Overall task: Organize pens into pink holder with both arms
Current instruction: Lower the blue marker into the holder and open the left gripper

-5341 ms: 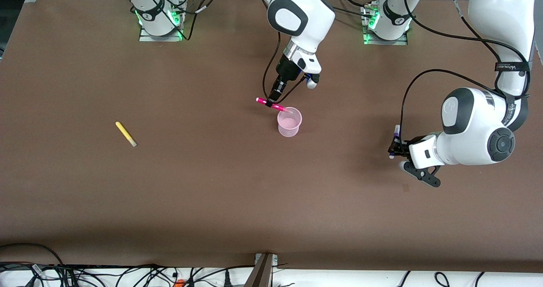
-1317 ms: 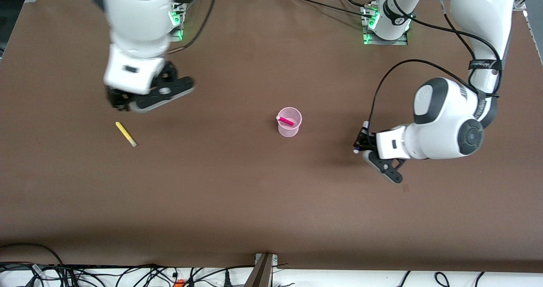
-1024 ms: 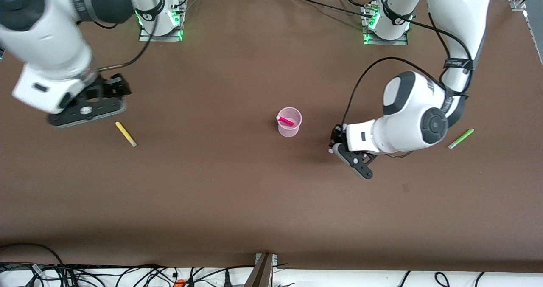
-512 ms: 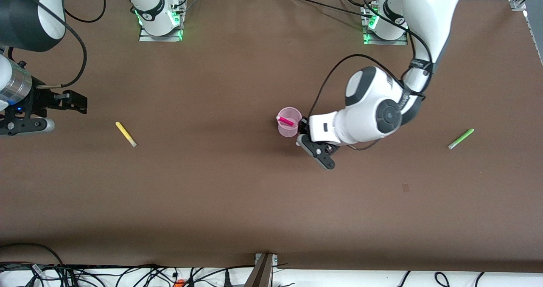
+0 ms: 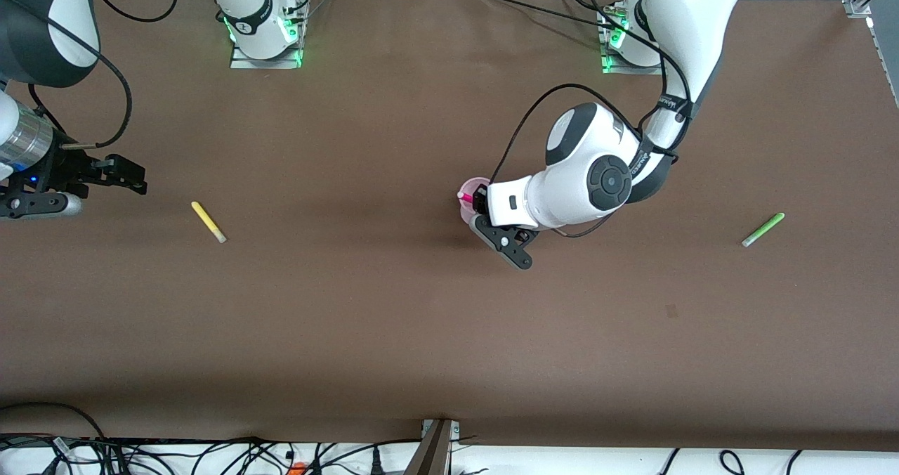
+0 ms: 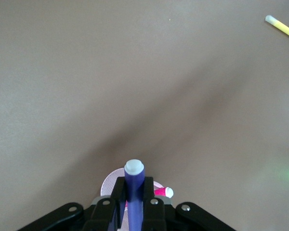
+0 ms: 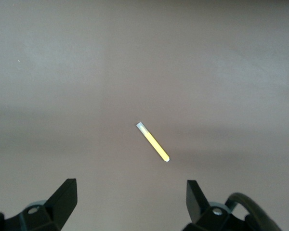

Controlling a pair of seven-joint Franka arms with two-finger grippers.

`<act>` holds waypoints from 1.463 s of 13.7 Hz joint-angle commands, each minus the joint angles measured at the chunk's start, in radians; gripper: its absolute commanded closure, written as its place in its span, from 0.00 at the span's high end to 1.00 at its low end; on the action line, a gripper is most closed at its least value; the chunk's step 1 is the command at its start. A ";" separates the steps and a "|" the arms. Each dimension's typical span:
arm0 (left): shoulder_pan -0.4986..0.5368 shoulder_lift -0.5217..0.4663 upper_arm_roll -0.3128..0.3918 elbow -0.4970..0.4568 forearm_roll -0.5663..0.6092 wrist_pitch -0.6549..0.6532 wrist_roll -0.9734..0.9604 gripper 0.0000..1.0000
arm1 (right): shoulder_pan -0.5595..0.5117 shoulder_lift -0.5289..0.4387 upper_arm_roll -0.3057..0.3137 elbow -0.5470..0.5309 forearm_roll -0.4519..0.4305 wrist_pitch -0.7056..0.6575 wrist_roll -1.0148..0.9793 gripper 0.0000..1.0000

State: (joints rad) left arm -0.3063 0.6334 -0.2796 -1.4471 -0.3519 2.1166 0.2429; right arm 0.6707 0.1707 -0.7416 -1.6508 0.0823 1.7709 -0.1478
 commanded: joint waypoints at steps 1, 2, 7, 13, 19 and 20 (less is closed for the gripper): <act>-0.022 0.008 0.008 -0.027 -0.006 0.054 -0.013 0.00 | -0.014 -0.033 0.057 -0.029 -0.001 0.018 0.106 1.00; -0.025 0.009 0.008 -0.027 -0.006 0.057 -0.013 0.00 | -0.083 -0.034 0.123 -0.029 -0.003 0.016 0.119 1.00; -0.037 0.019 0.011 -0.029 -0.006 0.072 -0.033 0.00 | -0.535 -0.065 0.586 -0.041 -0.039 0.019 0.119 1.00; -0.048 0.034 0.013 -0.061 0.017 0.126 -0.033 0.00 | -0.744 -0.085 0.792 -0.012 -0.070 -0.005 0.247 1.00; -0.068 0.028 0.010 -0.101 0.039 0.189 -0.034 0.00 | -0.813 -0.085 0.844 0.000 -0.055 -0.027 0.293 1.00; -0.066 0.028 0.010 -0.101 0.037 0.189 -0.036 0.00 | -0.813 -0.085 0.844 0.012 -0.055 -0.030 0.292 1.00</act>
State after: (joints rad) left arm -0.3659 0.6797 -0.2792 -1.5271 -0.3341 2.2884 0.2192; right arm -0.1203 0.0951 0.0795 -1.6581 0.0274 1.7600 0.1297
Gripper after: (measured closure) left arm 0.815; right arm 0.000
